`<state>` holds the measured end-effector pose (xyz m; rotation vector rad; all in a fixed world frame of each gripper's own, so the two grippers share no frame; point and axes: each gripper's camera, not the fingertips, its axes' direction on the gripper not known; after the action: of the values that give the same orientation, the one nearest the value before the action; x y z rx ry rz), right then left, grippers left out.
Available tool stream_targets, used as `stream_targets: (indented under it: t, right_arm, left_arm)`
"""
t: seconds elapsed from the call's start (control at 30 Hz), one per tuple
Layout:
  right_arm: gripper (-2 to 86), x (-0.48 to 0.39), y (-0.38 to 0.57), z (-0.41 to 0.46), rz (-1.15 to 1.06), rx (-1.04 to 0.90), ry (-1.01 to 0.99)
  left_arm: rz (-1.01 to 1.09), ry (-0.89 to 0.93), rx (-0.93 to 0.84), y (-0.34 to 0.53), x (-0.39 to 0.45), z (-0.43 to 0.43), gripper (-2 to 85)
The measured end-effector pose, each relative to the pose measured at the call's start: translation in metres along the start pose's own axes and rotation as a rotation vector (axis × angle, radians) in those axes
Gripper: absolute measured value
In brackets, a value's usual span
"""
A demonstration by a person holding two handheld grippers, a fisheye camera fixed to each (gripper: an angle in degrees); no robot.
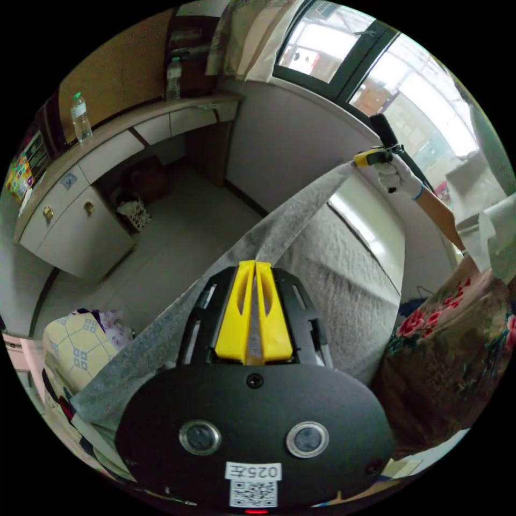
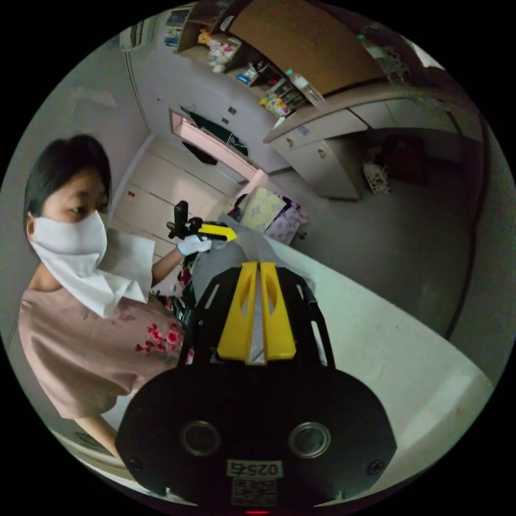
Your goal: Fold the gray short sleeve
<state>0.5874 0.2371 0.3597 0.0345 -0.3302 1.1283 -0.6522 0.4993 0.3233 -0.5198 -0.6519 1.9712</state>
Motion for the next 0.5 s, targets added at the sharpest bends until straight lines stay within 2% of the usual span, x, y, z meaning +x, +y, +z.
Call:
stream_targets:
  t: [0.2,0.5]
  right_arm:
    - [-0.7,0.005,0.054,0.085,0.055,-0.205,0.167]
    - [-0.7,0.024,0.092,0.115,0.239,-0.053,0.287]
  left_arm:
    - [0.019,0.038,-0.119,-0.014,0.004,0.0,-1.0]
    - [-0.064,0.063,-0.067,-0.063,-0.009,-0.063,0.1]
